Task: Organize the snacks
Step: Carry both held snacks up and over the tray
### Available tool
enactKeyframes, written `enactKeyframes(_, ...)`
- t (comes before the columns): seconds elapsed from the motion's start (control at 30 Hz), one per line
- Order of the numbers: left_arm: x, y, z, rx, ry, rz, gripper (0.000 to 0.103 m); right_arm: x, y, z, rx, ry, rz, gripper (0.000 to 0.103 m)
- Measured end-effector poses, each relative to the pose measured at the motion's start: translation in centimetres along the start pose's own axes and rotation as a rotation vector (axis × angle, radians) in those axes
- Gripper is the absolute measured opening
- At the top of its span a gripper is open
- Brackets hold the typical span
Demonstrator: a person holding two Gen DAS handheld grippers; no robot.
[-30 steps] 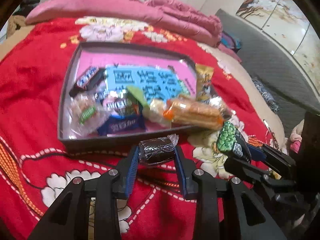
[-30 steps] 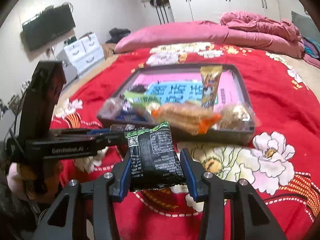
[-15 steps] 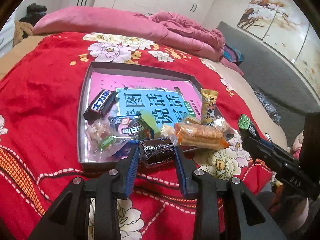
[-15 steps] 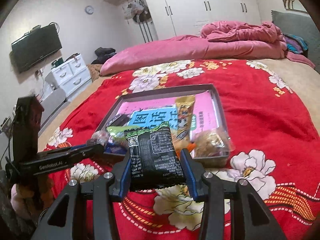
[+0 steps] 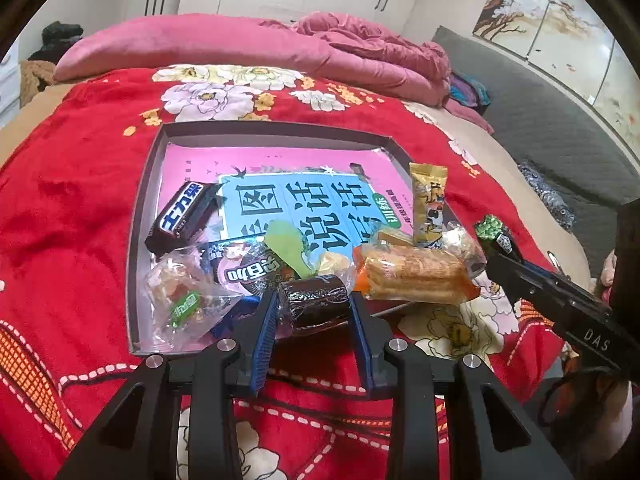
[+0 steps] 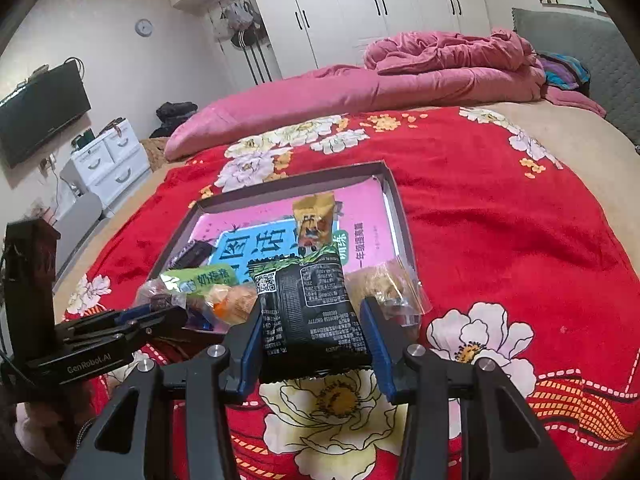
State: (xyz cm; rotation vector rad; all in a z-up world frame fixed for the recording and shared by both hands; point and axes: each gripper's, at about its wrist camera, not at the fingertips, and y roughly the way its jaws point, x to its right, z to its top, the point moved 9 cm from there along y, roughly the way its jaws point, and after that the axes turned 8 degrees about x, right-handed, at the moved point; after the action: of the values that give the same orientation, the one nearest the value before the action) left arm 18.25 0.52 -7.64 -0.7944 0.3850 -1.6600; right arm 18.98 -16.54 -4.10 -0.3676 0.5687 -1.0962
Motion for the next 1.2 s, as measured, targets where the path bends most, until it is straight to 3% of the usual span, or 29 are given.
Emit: enactKeyframes(1.2, -1.8, 1.8, 1.0, 0.004, -0.023, 0.029, 0.036, -0.1, 5.3, 0.6, 0.005, -0.031, -0.069, 0.046)
